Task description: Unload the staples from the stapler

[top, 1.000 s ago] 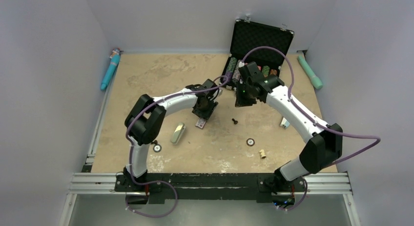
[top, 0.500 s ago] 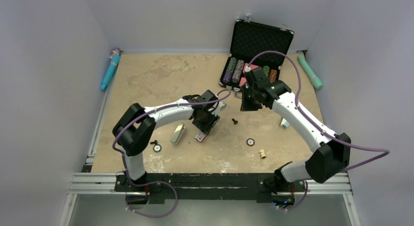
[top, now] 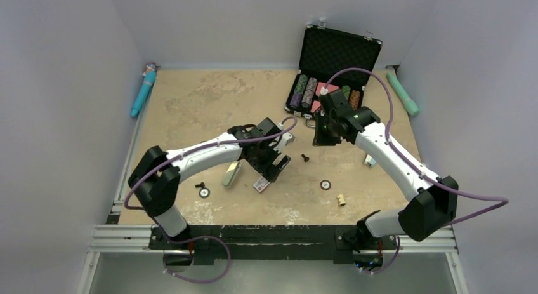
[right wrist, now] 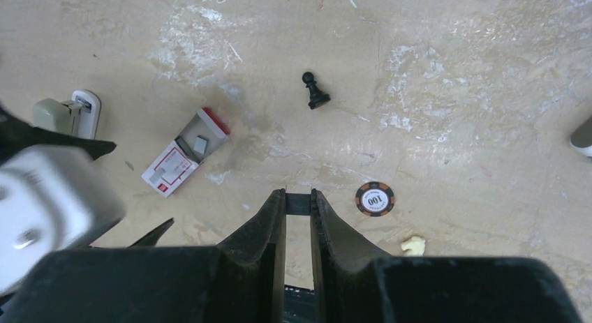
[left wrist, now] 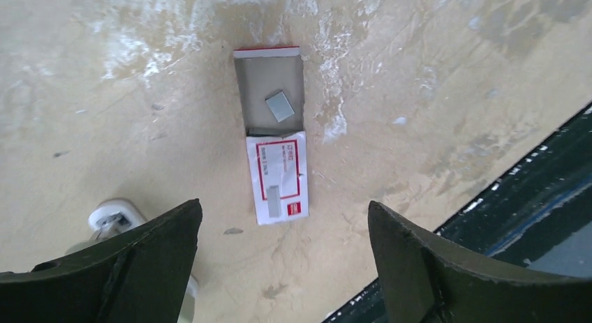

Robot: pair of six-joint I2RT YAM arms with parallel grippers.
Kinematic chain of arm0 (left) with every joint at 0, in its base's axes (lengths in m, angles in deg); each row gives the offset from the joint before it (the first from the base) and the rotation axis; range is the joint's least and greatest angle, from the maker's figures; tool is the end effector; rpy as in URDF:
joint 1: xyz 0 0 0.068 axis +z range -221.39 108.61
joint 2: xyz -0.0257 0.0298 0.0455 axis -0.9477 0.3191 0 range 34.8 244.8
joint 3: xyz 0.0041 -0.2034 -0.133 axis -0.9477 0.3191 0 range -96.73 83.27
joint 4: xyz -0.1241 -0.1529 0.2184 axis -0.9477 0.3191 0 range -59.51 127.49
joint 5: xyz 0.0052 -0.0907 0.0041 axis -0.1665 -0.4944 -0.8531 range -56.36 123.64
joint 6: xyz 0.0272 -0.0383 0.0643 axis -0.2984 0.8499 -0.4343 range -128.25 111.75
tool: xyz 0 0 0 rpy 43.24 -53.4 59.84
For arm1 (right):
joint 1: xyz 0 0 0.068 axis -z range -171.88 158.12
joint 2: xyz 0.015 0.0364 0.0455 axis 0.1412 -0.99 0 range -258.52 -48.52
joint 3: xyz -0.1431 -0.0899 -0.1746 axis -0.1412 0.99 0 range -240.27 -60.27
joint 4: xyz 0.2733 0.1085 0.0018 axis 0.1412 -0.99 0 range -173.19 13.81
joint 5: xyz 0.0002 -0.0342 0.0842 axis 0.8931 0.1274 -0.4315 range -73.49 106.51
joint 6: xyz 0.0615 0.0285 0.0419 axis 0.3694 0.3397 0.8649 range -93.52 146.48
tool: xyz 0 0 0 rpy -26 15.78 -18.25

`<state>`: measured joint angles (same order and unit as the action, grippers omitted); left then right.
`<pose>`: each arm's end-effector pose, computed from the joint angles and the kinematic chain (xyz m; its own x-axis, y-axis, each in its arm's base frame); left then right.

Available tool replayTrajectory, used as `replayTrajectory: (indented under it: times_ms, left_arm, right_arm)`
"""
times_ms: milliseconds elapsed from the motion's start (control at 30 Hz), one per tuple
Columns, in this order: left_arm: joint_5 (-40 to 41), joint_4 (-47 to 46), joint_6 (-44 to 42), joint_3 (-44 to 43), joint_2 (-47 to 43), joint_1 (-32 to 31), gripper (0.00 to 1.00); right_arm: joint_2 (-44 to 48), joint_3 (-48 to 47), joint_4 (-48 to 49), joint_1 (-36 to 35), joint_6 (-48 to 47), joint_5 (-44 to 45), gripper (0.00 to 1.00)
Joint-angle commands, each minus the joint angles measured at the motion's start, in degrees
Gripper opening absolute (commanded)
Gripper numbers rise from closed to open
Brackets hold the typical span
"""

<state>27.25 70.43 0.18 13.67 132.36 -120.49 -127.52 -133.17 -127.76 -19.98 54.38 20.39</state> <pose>0.2426 -0.2917 0.1348 -0.7142 0.6021 -0.3569 0.6812 0.7150 -0.1572 0.2986 0.1542 0.2519 -0.8637 0.0682 -0.4994 -0.0382 0.9791 0.1998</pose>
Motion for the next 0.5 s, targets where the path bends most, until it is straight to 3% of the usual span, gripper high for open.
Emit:
replayTrajectory:
  times_ms: [0,267,467]
  left_arm:
    - [3.11,2.95,4.49,-1.5,-9.91,1.02,0.92]
    - [8.89,11.17,13.06,5.74,-29.06,8.99,0.91]
    - [16.57,17.31,16.42,13.04,-42.62,11.98,0.91]
  right_arm:
    - [-0.23,-1.28,2.53,0.15,0.42,-1.63,0.0]
    - [-5.23,-3.89,6.17,-1.55,-0.71,-6.22,0.0]
    - [-13.71,-8.97,6.64,-8.42,0.07,-6.09,0.0]
